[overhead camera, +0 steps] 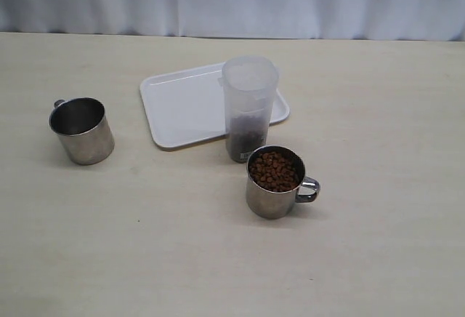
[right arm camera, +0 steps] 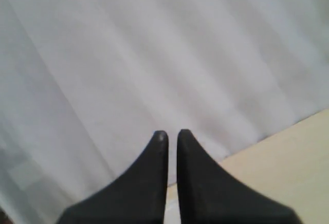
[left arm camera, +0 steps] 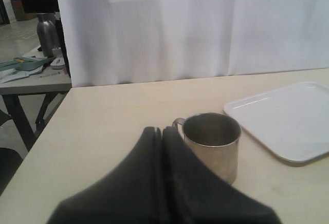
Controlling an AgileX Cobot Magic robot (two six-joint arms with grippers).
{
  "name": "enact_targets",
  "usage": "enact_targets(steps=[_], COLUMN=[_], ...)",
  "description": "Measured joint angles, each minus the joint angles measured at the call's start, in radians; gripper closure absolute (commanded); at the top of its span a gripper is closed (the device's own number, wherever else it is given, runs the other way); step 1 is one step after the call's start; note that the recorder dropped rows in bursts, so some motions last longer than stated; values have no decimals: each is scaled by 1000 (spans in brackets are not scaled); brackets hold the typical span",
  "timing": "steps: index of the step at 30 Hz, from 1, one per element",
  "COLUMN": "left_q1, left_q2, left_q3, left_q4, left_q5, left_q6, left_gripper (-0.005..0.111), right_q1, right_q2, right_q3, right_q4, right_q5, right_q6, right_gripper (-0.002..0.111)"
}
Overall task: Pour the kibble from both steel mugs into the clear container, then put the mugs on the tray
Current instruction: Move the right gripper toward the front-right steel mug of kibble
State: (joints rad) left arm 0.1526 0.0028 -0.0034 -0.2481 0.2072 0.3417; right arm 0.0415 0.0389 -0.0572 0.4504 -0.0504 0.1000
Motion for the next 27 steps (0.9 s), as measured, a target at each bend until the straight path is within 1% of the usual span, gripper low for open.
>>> enact_targets(steps=[2, 4, 8, 14, 15, 19, 20, 21, 23, 24, 25, 26, 27], left_q1=[0, 0, 0, 0, 0, 0, 0, 0, 0, 0, 0, 0, 0], left_q2=[0, 0, 0, 0, 0, 0, 0, 0, 0, 0, 0, 0, 0], left_q3=[0, 0, 0, 0, 0, 0, 0, 0, 0, 0, 0, 0, 0], left_q4=[1, 2, 2, 2, 2, 2, 2, 2, 2, 2, 2, 2, 2], left_q5=[0, 0, 0, 0, 0, 0, 0, 0, 0, 0, 0, 0, 0], left_q6=[0, 0, 0, 0, 0, 0, 0, 0, 0, 2, 2, 2, 2], left_gripper=[107, 107, 107, 107, 107, 107, 107, 107, 107, 107, 107, 107, 107], right_q1=[41, 112, 297, 607, 700, 831, 869, 885, 888, 888, 888, 888, 888], right_q2=[54, 134, 336, 669, 777, 966, 1050, 1115, 1198, 1223, 1267, 1286, 1313], right_q3=[-37, -79, -141, -208, -229, -245, -245, -247, -247, -247, -247, -247, -247], right_q4=[-29, -42, -54, -56, -57, -51, -25, -6, 4, 7, 10, 15, 35], right_q5=[36, 57, 80, 74, 64, 23, -10, -41, -93, -115, -159, -183, -224], right_q6=[-3, -36, -115, -192, -200, -202, -202, -202, -202, -204, -204, -204, -206], right_gripper=[103, 103, 103, 103, 103, 103, 103, 101, 91, 83, 79, 70, 66])
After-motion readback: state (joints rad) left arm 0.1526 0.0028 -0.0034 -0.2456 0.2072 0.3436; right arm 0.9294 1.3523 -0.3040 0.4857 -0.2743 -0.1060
